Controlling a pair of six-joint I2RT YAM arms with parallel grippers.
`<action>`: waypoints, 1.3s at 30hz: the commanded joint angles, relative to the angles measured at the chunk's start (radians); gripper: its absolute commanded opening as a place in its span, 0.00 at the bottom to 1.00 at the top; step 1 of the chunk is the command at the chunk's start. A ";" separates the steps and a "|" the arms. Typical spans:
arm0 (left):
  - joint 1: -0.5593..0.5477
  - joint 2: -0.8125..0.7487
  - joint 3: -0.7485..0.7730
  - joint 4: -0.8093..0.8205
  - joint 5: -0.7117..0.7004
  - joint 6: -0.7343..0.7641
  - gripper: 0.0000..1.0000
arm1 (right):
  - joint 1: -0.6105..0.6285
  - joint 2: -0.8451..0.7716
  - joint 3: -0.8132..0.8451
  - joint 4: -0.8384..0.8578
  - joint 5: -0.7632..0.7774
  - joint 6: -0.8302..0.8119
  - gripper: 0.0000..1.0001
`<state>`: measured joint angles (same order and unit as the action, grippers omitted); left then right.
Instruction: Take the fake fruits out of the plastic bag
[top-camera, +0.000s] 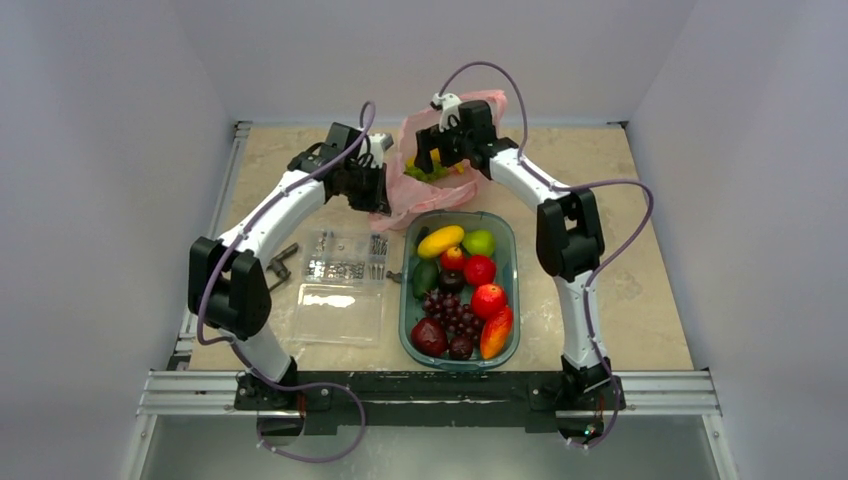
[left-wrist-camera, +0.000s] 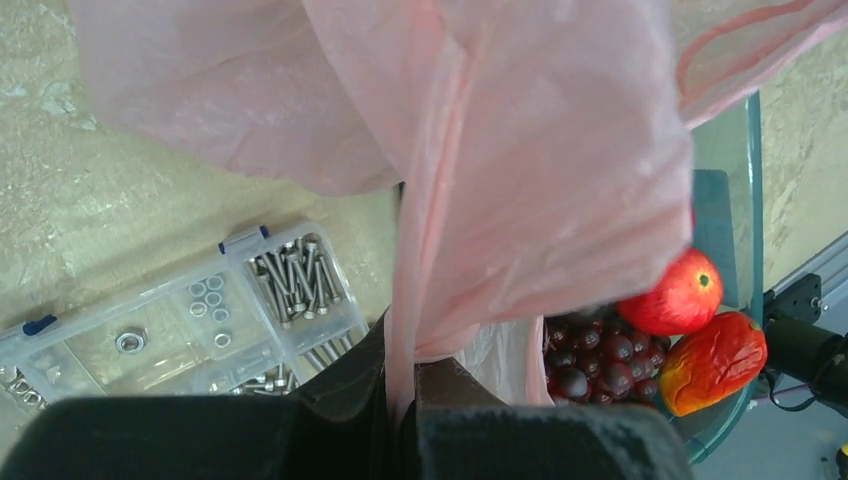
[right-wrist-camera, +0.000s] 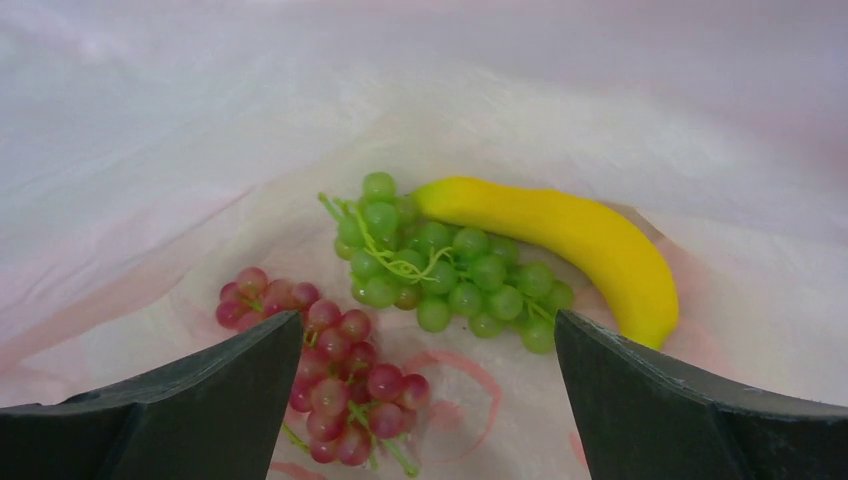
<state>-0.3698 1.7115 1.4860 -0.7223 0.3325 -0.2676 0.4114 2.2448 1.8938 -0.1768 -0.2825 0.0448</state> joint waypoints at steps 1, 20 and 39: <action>-0.006 -0.109 -0.019 0.080 0.001 0.018 0.00 | 0.039 0.000 0.052 -0.076 -0.071 -0.127 0.99; -0.044 -0.123 -0.055 0.110 0.051 -0.035 0.00 | 0.158 0.249 0.281 -0.241 0.390 -0.169 0.95; -0.032 -0.056 -0.046 0.087 -0.026 -0.048 0.00 | 0.121 -0.041 0.093 -0.006 0.369 0.020 0.00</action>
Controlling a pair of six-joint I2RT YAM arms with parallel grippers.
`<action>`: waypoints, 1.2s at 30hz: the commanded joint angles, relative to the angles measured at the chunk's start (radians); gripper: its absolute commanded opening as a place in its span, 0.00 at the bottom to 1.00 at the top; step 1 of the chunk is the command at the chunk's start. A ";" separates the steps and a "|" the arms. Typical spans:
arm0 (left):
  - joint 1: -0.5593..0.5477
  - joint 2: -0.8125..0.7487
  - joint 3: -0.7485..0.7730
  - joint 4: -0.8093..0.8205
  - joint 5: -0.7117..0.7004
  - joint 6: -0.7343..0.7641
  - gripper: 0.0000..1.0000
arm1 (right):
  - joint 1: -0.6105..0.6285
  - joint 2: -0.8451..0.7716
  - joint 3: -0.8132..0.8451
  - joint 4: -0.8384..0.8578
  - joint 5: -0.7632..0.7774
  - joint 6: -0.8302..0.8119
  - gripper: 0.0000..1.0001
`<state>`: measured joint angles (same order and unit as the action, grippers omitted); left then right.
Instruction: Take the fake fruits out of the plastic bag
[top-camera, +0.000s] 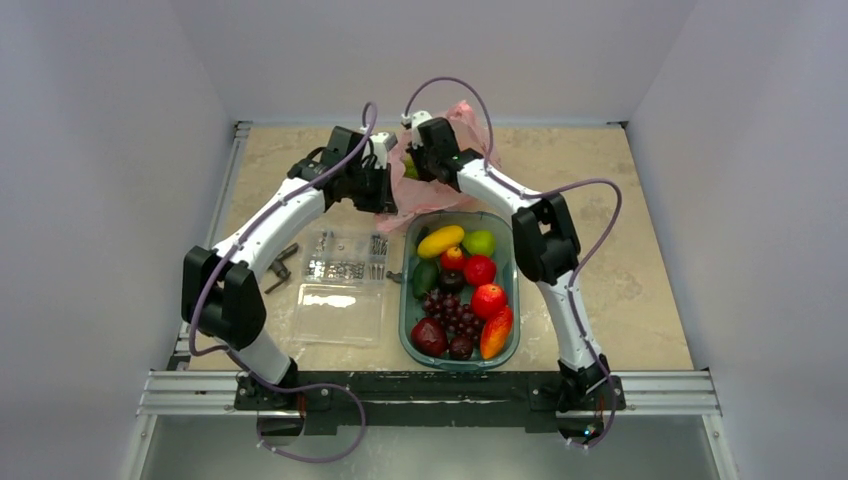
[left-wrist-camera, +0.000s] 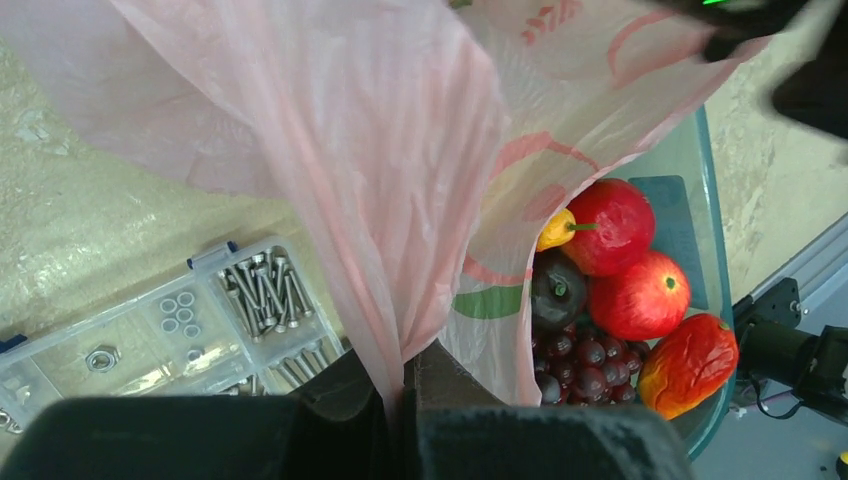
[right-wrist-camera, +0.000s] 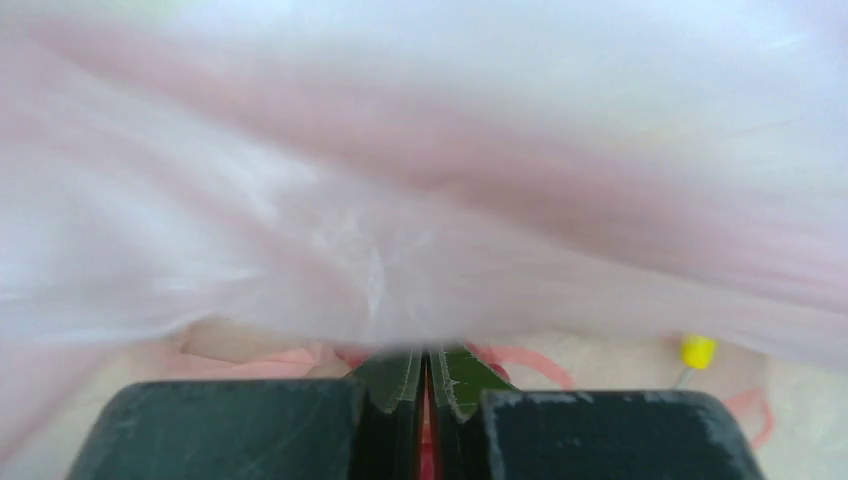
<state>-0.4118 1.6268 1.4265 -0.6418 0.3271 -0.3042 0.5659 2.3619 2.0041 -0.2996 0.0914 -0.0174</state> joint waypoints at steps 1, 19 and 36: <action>0.011 0.032 0.015 0.006 -0.020 -0.012 0.00 | -0.042 -0.178 -0.028 0.127 -0.023 0.097 0.00; 0.003 0.014 0.017 -0.004 -0.041 -0.004 0.00 | -0.058 -0.257 -0.140 0.058 -0.145 0.007 0.34; -0.011 0.010 0.016 -0.008 -0.075 0.014 0.00 | -0.054 0.096 0.103 -0.189 -0.078 -0.237 0.99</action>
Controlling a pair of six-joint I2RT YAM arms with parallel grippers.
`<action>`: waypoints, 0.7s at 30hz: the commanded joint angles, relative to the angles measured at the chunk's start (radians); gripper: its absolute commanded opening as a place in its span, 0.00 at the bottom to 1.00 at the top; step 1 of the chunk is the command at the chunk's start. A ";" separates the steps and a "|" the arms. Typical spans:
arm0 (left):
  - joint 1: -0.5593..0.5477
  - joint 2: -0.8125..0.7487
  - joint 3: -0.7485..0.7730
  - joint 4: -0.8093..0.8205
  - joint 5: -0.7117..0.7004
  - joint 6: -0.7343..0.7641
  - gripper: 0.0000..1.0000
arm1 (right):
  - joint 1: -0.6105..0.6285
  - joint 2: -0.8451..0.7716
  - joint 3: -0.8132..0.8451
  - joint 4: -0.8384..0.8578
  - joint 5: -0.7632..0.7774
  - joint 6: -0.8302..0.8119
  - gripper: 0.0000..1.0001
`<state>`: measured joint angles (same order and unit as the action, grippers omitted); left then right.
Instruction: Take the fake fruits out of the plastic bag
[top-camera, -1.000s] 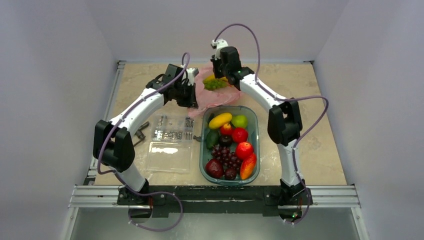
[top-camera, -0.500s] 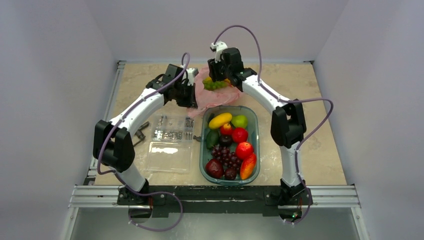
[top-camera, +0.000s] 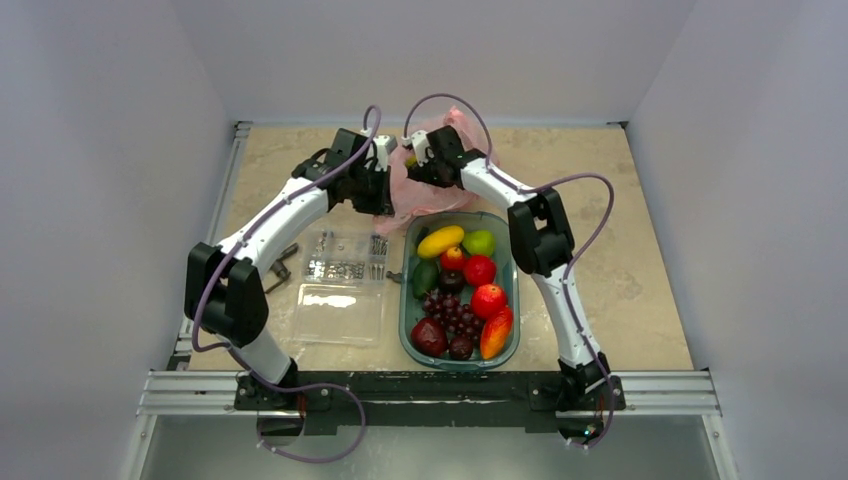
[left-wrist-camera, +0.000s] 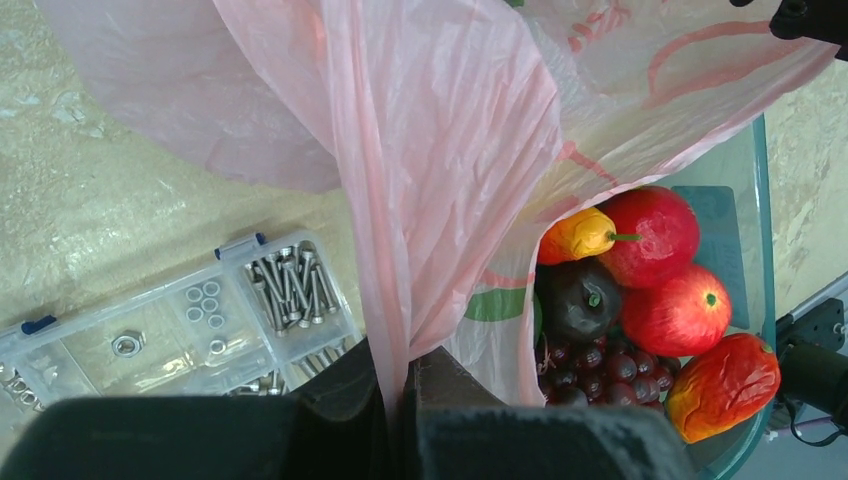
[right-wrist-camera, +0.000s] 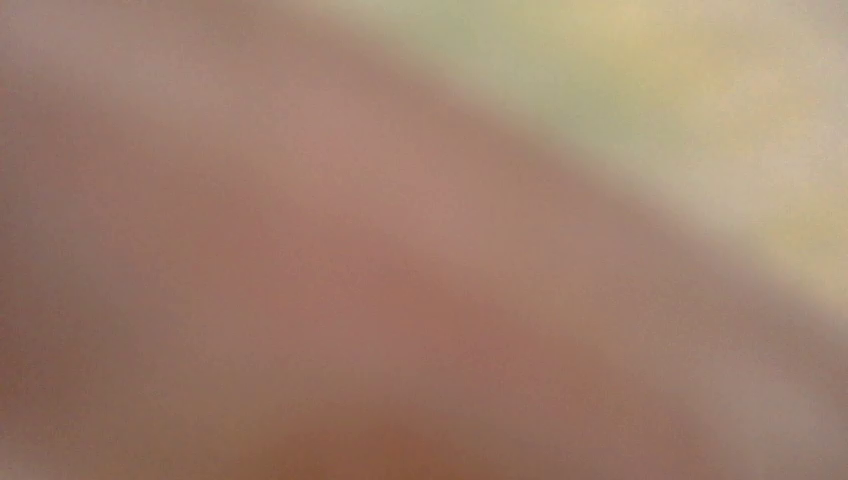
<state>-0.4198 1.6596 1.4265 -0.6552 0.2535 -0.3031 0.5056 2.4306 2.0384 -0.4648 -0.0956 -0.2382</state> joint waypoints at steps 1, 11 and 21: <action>-0.003 -0.021 0.016 0.006 -0.001 0.012 0.00 | 0.006 0.034 0.069 -0.005 0.124 0.009 0.98; -0.004 0.028 0.021 -0.003 -0.021 0.001 0.00 | 0.005 -0.213 -0.142 0.284 0.137 0.145 0.19; -0.003 0.043 0.019 -0.004 -0.049 0.009 0.00 | -0.003 -0.300 -0.138 0.289 0.127 0.182 0.00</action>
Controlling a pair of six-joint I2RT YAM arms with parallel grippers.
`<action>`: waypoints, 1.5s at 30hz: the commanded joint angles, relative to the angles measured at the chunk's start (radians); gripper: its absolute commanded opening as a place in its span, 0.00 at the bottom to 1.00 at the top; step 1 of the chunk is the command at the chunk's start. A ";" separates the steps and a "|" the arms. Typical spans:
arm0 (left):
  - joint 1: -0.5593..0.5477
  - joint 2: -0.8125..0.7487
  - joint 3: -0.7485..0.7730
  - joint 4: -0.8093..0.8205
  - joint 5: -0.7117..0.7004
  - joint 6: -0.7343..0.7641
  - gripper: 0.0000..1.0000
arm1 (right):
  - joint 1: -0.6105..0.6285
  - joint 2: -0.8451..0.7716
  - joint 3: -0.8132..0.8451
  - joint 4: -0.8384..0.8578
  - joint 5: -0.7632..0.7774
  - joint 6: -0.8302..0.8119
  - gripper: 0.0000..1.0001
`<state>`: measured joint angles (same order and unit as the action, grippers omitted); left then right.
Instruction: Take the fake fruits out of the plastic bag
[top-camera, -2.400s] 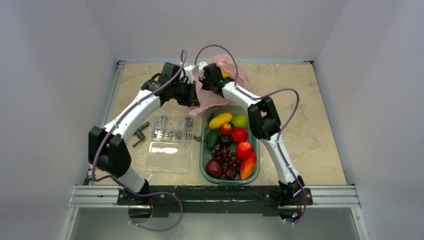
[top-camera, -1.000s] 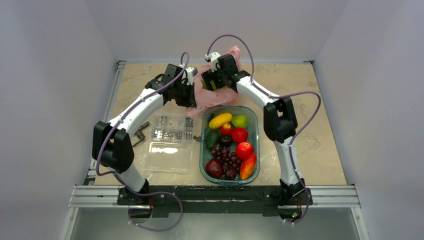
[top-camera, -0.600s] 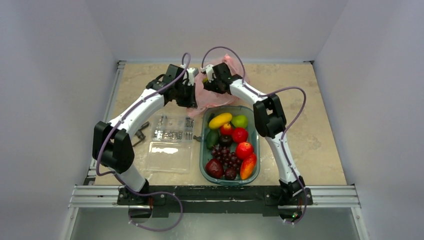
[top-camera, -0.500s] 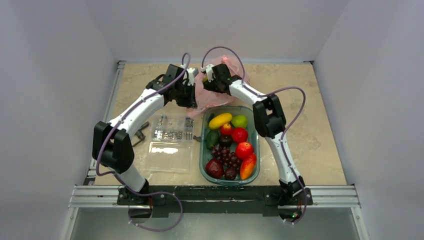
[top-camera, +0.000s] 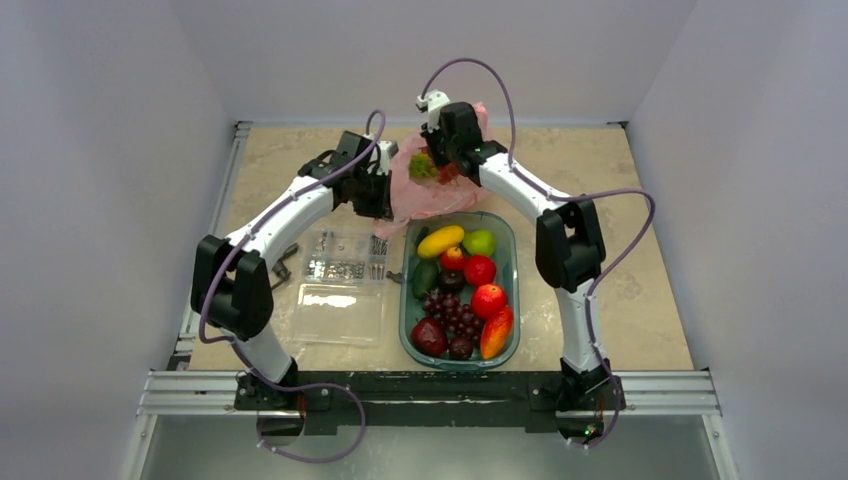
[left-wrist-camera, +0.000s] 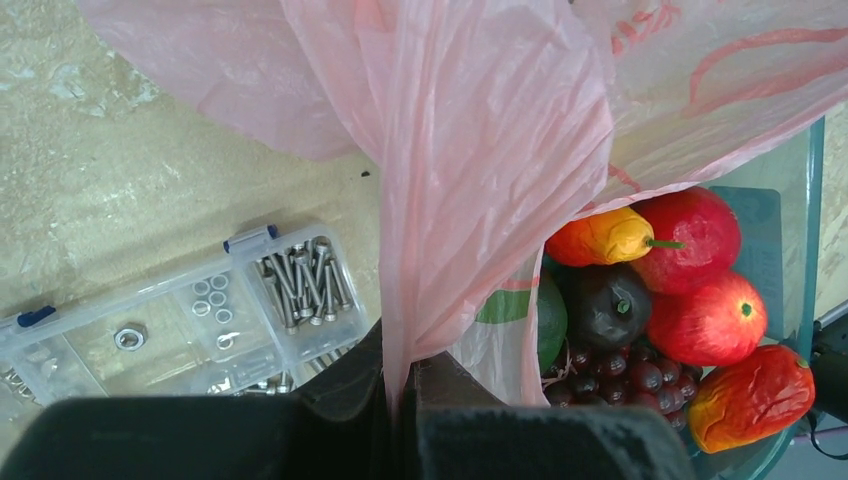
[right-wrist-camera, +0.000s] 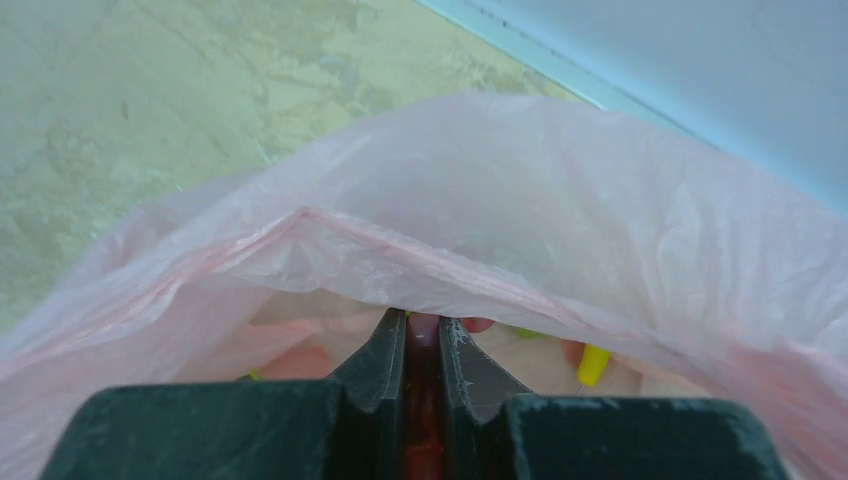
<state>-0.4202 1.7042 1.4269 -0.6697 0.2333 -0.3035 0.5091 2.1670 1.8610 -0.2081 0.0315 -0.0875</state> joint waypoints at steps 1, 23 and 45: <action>-0.004 -0.002 0.018 0.008 -0.033 0.012 0.00 | -0.006 -0.042 0.033 0.037 -0.009 0.034 0.00; -0.023 -0.002 0.020 0.023 0.004 -0.003 0.00 | -0.008 -0.422 -0.156 -0.013 -0.199 0.303 0.00; -0.033 0.050 0.039 0.003 0.084 -0.100 0.00 | 0.157 -0.920 -0.780 -0.293 -0.139 0.437 0.39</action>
<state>-0.4412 1.7378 1.4300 -0.6693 0.2928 -0.3771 0.6693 1.3289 1.1587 -0.5854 -0.1234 0.2550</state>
